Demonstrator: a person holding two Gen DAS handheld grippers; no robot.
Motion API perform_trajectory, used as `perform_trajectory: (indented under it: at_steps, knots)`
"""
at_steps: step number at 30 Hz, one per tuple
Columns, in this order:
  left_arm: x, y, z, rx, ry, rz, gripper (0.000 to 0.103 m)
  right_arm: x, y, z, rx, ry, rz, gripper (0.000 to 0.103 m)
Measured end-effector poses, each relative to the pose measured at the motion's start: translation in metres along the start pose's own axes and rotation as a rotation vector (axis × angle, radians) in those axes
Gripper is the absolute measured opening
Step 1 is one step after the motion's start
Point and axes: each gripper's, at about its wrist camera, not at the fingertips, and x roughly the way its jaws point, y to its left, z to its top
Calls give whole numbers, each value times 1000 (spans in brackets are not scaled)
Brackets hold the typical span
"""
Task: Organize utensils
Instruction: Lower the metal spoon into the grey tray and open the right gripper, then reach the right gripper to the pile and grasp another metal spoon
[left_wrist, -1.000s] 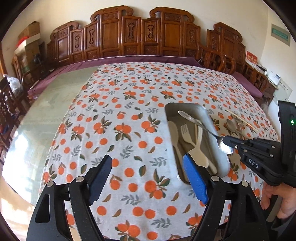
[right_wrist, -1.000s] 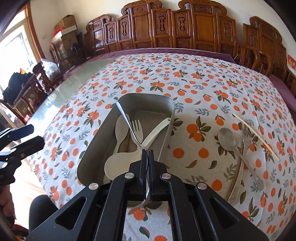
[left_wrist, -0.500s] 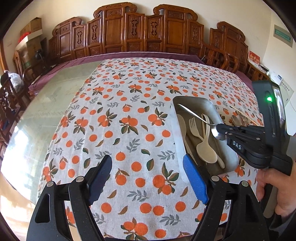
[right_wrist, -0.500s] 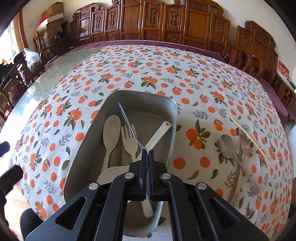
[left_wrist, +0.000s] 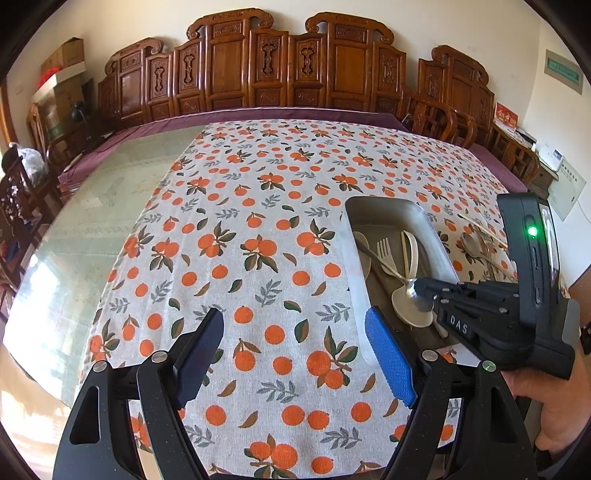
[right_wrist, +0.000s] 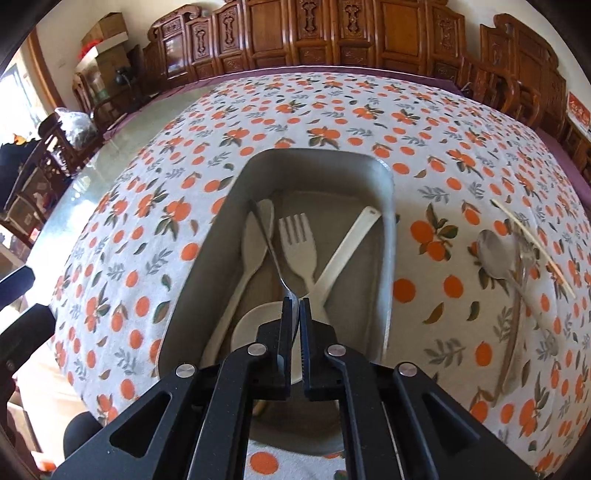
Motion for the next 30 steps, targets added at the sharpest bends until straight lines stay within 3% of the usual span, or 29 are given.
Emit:
perform_trajectory:
  at_steps: [8,15,20,26,30]
  knots:
    - [-1,-5,0,10,-6,2,76,-19,2,-3,-51,-48,99,14]
    - [-10,-18,1,32,-34,2,76,-53,-23,-2,-95,-138,132,17]
    - [-17,-39,3,58,-66,-2,76,-73,-54,-5,-119,-186,114,17]
    - [-13,-60,2,91,-71,-2,76,-83,-102,-15,-139,-214,32,17]
    - [-9,-76,3,103,-64,-25,76,-87,-142,-20,-111,-223,-4,25]
